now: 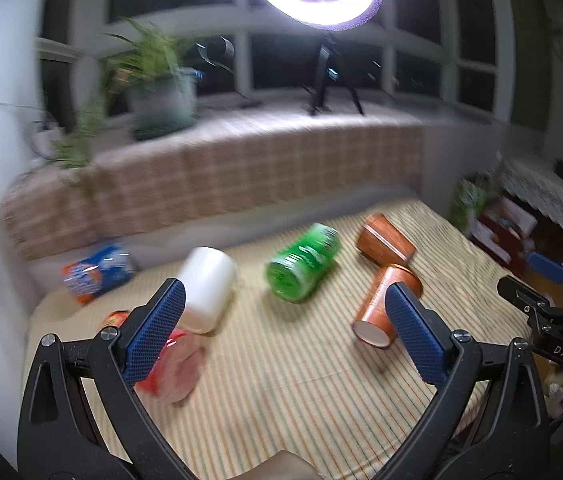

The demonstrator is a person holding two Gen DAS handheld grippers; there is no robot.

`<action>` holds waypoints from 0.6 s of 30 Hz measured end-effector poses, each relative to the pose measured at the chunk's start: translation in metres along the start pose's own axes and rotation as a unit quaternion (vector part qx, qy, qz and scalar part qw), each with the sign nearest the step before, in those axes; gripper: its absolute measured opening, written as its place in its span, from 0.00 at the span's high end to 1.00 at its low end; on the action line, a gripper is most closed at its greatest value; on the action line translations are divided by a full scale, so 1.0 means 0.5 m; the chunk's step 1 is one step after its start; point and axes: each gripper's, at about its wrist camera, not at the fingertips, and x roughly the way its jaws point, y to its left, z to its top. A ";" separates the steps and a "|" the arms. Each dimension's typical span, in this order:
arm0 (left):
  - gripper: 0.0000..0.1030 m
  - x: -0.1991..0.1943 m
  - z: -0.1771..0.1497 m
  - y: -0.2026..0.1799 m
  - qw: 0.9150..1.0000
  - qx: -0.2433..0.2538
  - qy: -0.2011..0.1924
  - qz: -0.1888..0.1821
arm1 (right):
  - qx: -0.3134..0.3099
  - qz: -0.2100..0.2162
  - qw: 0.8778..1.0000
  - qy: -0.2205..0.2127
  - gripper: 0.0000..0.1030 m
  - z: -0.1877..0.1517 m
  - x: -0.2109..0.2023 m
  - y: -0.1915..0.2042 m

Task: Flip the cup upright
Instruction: 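Reach the left tool to the lying green tea bottle and grasp it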

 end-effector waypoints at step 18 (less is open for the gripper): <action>0.01 0.293 0.072 -0.023 0.987 0.061 0.138 -0.054 | 0.006 -0.019 0.999 0.047 0.22 -0.023 0.045 -0.032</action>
